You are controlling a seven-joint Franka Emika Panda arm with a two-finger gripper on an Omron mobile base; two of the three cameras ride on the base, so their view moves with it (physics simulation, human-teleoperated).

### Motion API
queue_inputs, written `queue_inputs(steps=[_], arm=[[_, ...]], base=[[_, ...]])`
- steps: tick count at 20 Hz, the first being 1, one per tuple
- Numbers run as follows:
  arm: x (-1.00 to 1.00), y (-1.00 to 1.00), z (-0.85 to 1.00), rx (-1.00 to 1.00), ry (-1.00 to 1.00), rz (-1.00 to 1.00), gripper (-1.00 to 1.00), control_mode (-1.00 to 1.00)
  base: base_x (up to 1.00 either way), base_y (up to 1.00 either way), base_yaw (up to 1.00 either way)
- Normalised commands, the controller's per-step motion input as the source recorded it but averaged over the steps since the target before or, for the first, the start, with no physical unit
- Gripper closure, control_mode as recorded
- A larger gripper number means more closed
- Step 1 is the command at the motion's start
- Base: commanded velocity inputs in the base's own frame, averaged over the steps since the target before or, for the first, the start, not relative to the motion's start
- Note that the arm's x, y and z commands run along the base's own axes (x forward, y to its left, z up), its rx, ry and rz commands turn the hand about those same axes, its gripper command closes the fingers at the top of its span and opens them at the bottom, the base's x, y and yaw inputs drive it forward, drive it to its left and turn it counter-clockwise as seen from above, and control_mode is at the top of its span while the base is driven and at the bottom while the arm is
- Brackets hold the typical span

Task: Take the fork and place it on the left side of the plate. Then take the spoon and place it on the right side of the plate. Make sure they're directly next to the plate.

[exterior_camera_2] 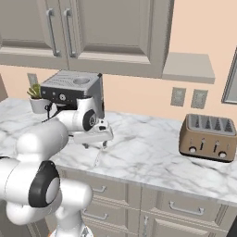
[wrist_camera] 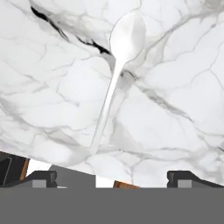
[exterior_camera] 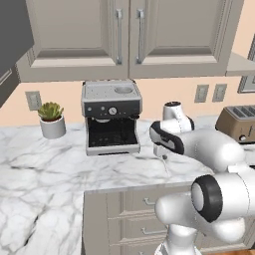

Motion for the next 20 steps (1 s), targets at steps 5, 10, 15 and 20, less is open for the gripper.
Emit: queue_inputs(steps=[5, 10, 15, 20], arm=[[0.36, 0.01, -0.35, 0.02, -0.01, -0.18, -1.0, -1.0], [0.34, 0.1, -0.36, 0.01, -0.05, -0.25, -1.0, -1.0], [0.23, 0.04, -0.35, 0.02, -0.03, -0.21, -1.0, -1.0], [0.2, 0.0, -0.36, 0.0, -0.02, -0.16, -1.0, -1.0]], base=[[0.0, 0.0, 0.0], [0.0, 0.0, 0.0], [0.0, 0.0, 0.0], [0.0, 0.0, 0.0]])
